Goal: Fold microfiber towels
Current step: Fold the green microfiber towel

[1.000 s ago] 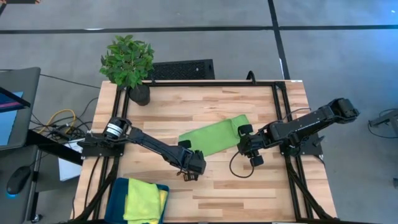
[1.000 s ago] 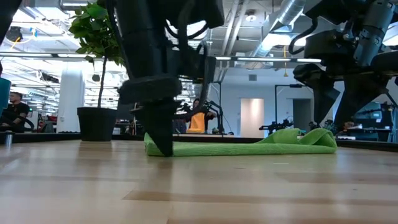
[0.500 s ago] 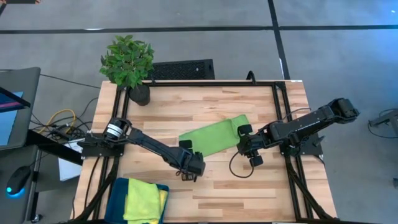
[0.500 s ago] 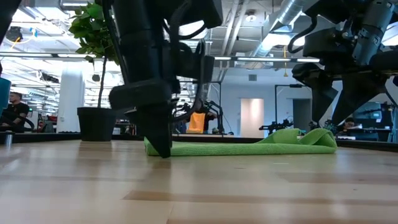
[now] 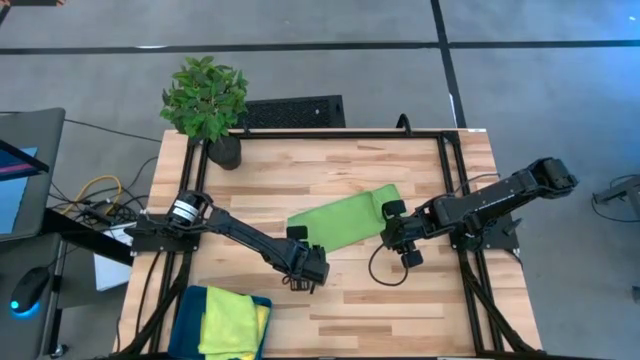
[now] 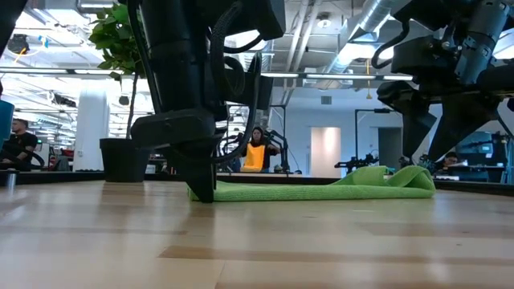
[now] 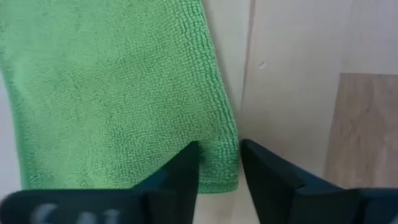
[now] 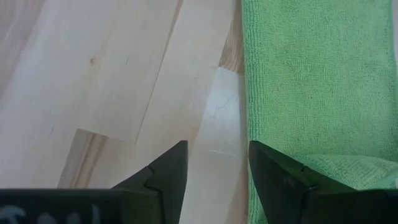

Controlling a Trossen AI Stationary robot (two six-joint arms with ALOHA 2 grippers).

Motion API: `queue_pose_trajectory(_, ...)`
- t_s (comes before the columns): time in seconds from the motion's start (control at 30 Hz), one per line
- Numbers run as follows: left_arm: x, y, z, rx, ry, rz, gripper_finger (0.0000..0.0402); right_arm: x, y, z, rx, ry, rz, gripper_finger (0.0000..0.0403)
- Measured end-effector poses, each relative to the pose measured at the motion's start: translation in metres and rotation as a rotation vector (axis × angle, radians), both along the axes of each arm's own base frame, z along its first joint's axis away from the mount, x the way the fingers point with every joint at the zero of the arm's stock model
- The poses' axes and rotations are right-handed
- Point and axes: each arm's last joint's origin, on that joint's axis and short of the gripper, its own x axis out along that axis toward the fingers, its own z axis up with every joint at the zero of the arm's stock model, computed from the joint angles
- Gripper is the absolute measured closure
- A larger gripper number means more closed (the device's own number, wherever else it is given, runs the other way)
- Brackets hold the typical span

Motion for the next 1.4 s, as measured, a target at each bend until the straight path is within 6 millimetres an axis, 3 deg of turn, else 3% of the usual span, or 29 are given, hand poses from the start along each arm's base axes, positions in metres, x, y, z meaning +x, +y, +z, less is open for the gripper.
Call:
queue_pose_trajectory(0.17,0.000,-0.001,-0.001,-0.030,0.012,-0.005,0.0378,0.000,0.000,0.000,0.000,0.000,0.000,0.0209)
queue_pose_trajectory(0.23,0.000,-0.001,0.000,-0.028,0.016,-0.010,0.0392,-0.001,0.000,0.000,-0.001,0.003,0.000,0.0209)
queue_pose_trajectory(0.37,0.002,0.002,0.009,0.036,0.078,-0.040,0.0398,-0.002,0.000,0.000,0.000,0.012,-0.007,0.0209)
queue_pose_trajectory(0.5,0.015,0.006,0.038,0.124,0.040,-0.072,0.0400,-0.005,-0.001,-0.001,-0.011,0.053,-0.017,0.0209)
queue_pose_trajectory(0.77,0.046,0.035,0.074,0.153,-0.061,-0.181,0.0401,-0.019,-0.006,0.011,-0.027,0.039,-0.104,0.0209)
queue_pose_trajectory(1.1,0.083,0.076,0.086,0.187,-0.314,-0.319,0.0401,-0.041,-0.012,0.047,0.056,-0.174,-0.133,0.0209)
queue_pose_trajectory(1.4,0.111,0.115,0.069,0.224,-0.452,-0.328,0.0401,-0.052,-0.015,0.061,0.077,-0.262,-0.149,0.0209)
